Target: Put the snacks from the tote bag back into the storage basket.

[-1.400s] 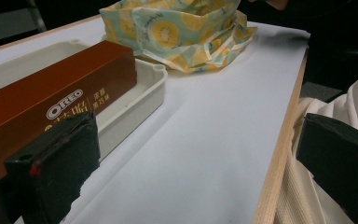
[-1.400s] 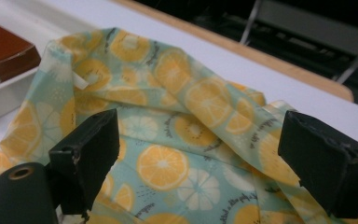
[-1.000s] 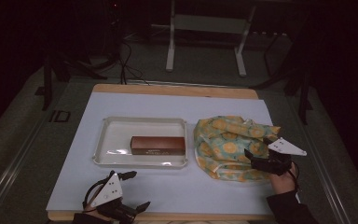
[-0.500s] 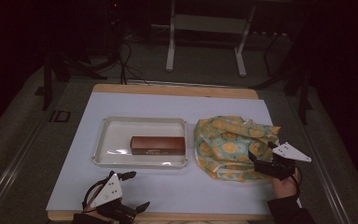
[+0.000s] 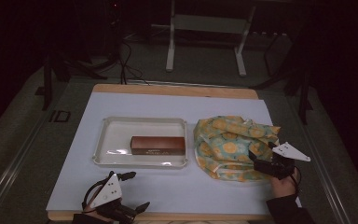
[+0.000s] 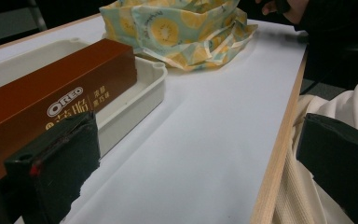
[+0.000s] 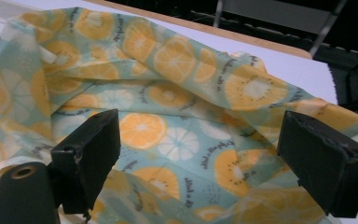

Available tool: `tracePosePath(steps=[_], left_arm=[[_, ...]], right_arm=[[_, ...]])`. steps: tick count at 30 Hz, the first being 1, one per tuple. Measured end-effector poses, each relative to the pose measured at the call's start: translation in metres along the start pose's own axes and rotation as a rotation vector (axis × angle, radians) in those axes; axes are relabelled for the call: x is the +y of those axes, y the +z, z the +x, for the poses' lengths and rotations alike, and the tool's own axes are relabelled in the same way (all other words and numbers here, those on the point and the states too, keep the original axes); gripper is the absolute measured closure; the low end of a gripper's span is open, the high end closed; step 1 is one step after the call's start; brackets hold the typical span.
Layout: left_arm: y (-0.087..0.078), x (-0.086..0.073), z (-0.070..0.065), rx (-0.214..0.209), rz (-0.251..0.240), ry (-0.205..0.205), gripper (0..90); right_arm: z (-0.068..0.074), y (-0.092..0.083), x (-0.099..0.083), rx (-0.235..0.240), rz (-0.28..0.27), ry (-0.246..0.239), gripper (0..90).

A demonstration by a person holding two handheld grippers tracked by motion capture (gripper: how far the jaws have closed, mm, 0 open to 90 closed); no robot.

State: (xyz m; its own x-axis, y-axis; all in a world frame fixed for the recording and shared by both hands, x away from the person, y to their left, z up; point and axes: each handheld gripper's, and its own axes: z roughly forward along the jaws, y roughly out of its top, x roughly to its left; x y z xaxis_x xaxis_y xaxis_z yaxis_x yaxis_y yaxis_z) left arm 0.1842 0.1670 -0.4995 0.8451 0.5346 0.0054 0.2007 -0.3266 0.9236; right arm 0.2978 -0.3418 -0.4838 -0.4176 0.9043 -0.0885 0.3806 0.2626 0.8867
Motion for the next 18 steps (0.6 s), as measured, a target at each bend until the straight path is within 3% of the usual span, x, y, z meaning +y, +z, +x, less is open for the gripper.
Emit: tracePosePath(steps=[18], left_arm=[[0.0001,0.0,0.0003,0.002,0.0,-0.003,0.0]], right_arm=[[-0.0001,0.0014,-0.0004,-0.005,0.003,-0.001,13.6]])
